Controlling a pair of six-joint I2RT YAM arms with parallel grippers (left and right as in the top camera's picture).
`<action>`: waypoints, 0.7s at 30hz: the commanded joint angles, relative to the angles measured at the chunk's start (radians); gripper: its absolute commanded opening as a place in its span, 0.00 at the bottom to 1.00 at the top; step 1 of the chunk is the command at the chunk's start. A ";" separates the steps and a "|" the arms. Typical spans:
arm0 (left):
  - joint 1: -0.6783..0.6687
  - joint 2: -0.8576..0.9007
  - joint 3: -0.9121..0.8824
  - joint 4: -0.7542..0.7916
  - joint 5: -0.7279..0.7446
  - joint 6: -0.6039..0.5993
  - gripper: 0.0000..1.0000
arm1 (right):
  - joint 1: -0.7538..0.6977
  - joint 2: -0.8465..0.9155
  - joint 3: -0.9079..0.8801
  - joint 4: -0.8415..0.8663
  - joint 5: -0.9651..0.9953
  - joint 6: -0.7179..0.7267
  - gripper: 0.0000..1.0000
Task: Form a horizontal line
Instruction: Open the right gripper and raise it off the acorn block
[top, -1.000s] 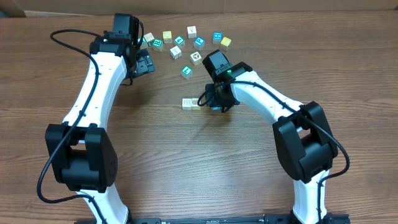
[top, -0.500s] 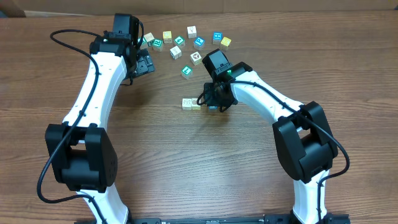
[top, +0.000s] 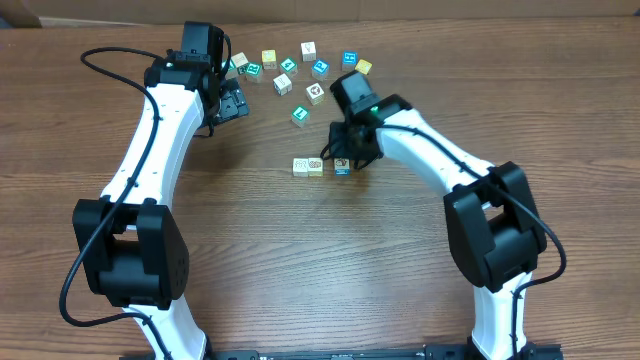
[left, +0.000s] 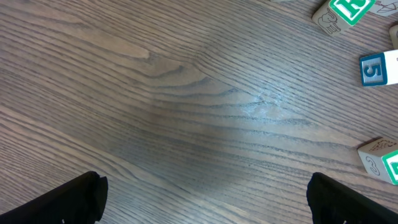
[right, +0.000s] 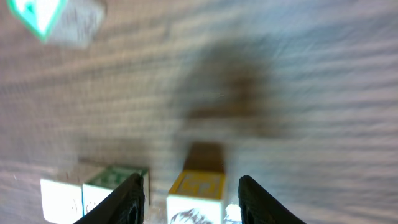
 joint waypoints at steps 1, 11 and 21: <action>-0.002 0.013 0.024 -0.002 -0.013 0.001 1.00 | -0.052 -0.017 0.043 -0.012 0.024 0.005 0.44; -0.002 0.013 0.024 -0.002 -0.013 0.001 1.00 | -0.087 -0.016 0.033 -0.197 0.025 0.005 0.04; -0.002 0.013 0.024 -0.002 -0.013 0.001 1.00 | -0.039 -0.016 -0.011 -0.167 0.025 0.005 0.04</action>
